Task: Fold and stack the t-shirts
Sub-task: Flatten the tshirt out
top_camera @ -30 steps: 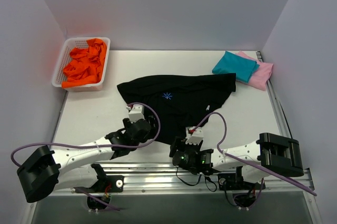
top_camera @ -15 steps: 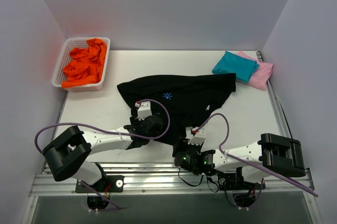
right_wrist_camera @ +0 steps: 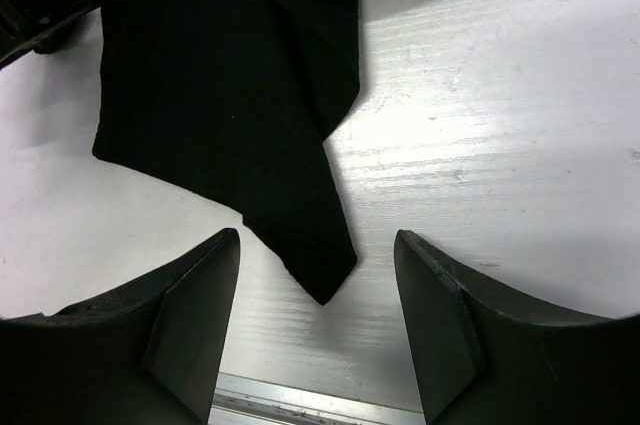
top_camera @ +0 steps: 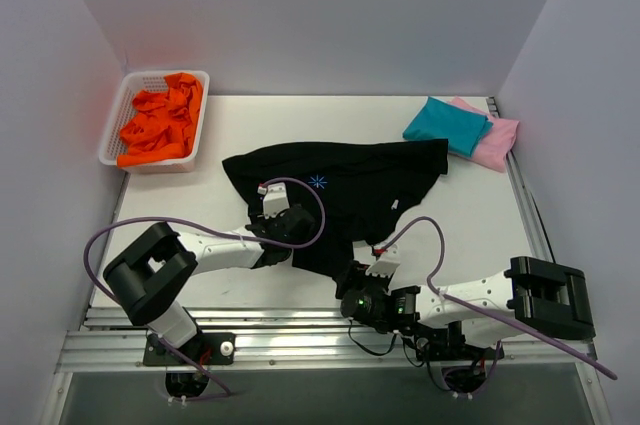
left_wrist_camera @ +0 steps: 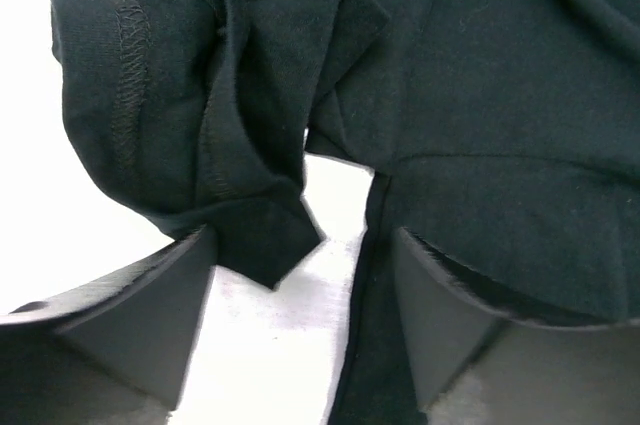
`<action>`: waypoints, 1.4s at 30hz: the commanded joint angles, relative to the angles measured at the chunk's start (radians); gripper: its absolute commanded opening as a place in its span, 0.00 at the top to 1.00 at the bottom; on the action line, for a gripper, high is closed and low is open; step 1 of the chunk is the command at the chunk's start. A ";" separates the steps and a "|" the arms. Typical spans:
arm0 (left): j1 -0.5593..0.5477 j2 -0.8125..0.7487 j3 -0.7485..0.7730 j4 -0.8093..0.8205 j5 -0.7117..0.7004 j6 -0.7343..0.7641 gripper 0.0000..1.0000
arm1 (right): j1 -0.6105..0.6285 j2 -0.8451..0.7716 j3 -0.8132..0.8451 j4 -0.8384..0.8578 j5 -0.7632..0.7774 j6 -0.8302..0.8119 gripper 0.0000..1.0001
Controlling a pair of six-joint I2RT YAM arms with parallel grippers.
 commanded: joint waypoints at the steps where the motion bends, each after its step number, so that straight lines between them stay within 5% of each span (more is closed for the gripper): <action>1: 0.005 0.002 0.013 -0.005 -0.009 -0.014 0.23 | -0.010 -0.028 -0.018 -0.039 0.052 0.028 0.41; 7: 0.006 -0.001 0.011 -0.025 -0.018 -0.017 0.66 | -0.010 -0.014 -0.015 -0.025 0.049 0.023 0.42; 12: 0.005 -0.006 0.010 -0.031 -0.023 -0.022 0.75 | -0.013 -0.001 -0.005 -0.027 0.046 0.023 0.43; 17: 0.005 -0.010 0.003 -0.042 -0.034 -0.028 0.98 | -0.012 0.011 -0.001 -0.022 0.045 0.023 0.46; 34: -0.001 -0.175 -0.073 -0.072 -0.077 -0.028 0.98 | -0.013 0.204 0.150 0.018 0.031 -0.060 0.64; 37: -0.001 -0.198 -0.082 -0.082 -0.080 -0.031 0.98 | -0.015 0.227 0.167 0.013 0.025 -0.060 0.83; 38: 0.000 -0.216 -0.087 -0.083 -0.083 -0.029 0.98 | -0.015 0.224 0.167 0.005 0.023 -0.055 0.98; 42: -0.001 -0.260 -0.095 -0.091 -0.096 -0.029 0.98 | -0.012 0.180 0.170 -0.066 0.054 -0.029 1.00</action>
